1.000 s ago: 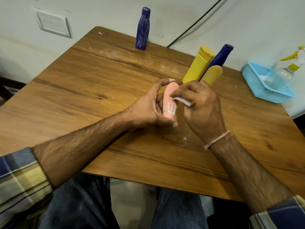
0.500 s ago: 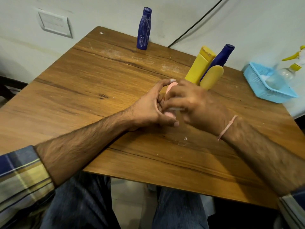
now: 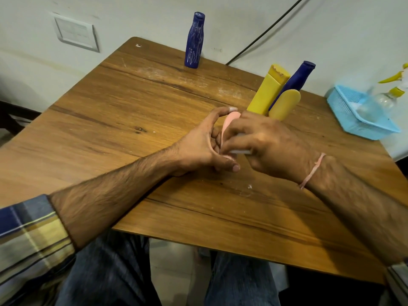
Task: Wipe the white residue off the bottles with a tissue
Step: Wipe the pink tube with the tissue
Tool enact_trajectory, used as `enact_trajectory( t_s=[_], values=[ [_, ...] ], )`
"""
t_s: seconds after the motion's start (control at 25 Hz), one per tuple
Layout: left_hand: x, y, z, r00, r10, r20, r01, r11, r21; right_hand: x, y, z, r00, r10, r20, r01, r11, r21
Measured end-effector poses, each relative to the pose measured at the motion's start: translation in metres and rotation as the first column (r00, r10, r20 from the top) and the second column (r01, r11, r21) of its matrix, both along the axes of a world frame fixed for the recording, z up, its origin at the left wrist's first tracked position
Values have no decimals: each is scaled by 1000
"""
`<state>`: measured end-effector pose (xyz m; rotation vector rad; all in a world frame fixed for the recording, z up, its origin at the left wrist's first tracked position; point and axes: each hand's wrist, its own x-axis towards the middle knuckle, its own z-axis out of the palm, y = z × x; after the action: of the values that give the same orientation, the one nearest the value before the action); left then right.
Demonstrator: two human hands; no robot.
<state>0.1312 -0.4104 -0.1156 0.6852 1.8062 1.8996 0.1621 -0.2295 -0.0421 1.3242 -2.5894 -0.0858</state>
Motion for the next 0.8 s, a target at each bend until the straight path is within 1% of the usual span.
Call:
enact_trajectory(
  t_s=[0.04,0.08,0.16,0.2,0.24,0.36,0.44,0.52,0.64,0.68,0.8],
  values=[
    [0,0,0,1000,-8,3,8,1000,4,1,0,0,999,42,23,-43,999,25],
    [-2,0,-1,1000,-13,8,13,1000,10,-1,2,2,999,39,24,-40,999,26],
    [-3,1,-3,1000,-20,19,19,1000,25,-6,7,7,997,-57,-51,55,998,-32],
    [-3,2,-3,1000,-22,21,21,999,28,-5,9,7,992,-101,-72,97,994,-53],
    [-3,1,-3,999,-23,22,22,999,28,-3,9,5,992,-105,-64,102,994,-43],
    [-3,1,-4,999,-35,25,34,999,33,4,7,0,1000,-7,-15,7,1000,28],
    [-5,1,-4,999,-39,38,37,999,37,-2,11,2,995,-69,-65,67,997,-31],
    [-4,0,-2,999,-39,37,38,999,26,-2,13,2,990,-121,-77,115,991,-75],
    [-4,0,-4,999,-39,26,38,999,14,6,13,-3,999,-16,-30,16,1000,-26],
    [-5,1,-5,999,-36,28,36,999,12,6,14,-3,999,-29,-38,27,999,-40],
    [-6,2,-6,999,-20,49,20,1000,8,4,16,-2,987,-137,-79,126,983,-130]
  ],
)
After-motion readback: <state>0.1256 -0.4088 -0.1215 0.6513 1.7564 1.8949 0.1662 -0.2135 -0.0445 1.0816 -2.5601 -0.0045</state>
